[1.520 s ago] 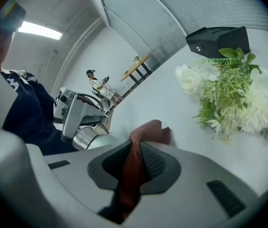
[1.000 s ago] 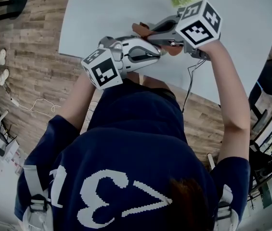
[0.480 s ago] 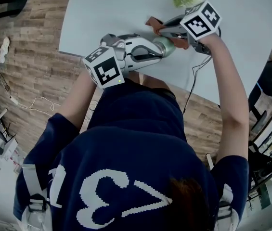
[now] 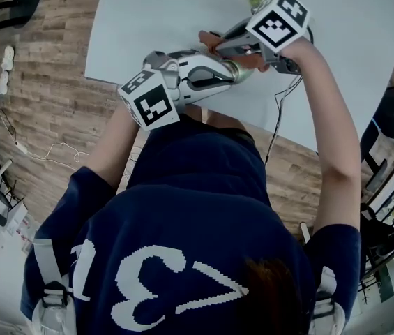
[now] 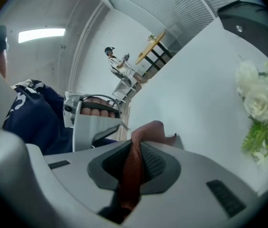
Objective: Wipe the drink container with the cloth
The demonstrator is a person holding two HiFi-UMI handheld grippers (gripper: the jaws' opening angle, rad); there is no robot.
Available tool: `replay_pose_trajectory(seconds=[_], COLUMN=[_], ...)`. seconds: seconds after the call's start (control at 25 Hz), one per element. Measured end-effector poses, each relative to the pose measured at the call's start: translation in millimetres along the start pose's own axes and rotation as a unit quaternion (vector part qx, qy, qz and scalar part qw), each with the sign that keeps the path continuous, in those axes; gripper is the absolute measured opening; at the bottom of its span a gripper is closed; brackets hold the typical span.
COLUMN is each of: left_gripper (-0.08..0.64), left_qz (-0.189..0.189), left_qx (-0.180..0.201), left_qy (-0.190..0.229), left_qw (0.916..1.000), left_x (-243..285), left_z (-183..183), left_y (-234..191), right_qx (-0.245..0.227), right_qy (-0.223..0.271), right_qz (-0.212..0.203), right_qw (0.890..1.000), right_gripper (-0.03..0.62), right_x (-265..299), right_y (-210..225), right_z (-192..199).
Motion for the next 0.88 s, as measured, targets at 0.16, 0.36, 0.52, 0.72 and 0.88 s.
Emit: replay_pose_trajectory(seconds=[0.16,0.36,0.52,0.72,0.88], left_gripper=[0.025,0.025,0.025,0.025,0.025], left_qz=[-0.016,-0.048,-0.078,-0.111,-0.126], left_qx=[-0.017,-0.061,-0.104,-0.142,-0.160], left_qy=[0.001,0.003,0.013,0.007,-0.002], left_qw=[0.9997,0.9970,0.9914,0.9837,0.9791], left_x=[-3.7,-9.1,-13.6,-17.8,-19.6], left_z=[0.6,5.8,13.8,20.3,23.9], left_y=[-2.2,-12.0,-22.6,-32.4,-36.9], right_qx=[0.029,0.078,0.075,0.044,0.062], right_qy=[0.055,0.191,0.304,0.396,0.457], right_qz=[0.076,0.083,0.062,0.042,0.030], right_qw=[0.995,0.975,0.948,0.916,0.887], right_gripper=[0.054,0.055,0.055,0.055,0.055], right_x=[-9.3,-26.9,-41.4,-49.6,-51.0], right_y=[45.2,61.8,28.2,-30.9,-41.2], right_z=[16.1,30.9,20.7,12.4,13.5])
Point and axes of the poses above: the fingertips, and each gripper's own axes: x forward along the fingers, y to its right, z out of its underside, the point moved 2 cm from there along -x, backward along the fingers, and after that the axes turned 14 degrees about x, right-handed, at the moved point
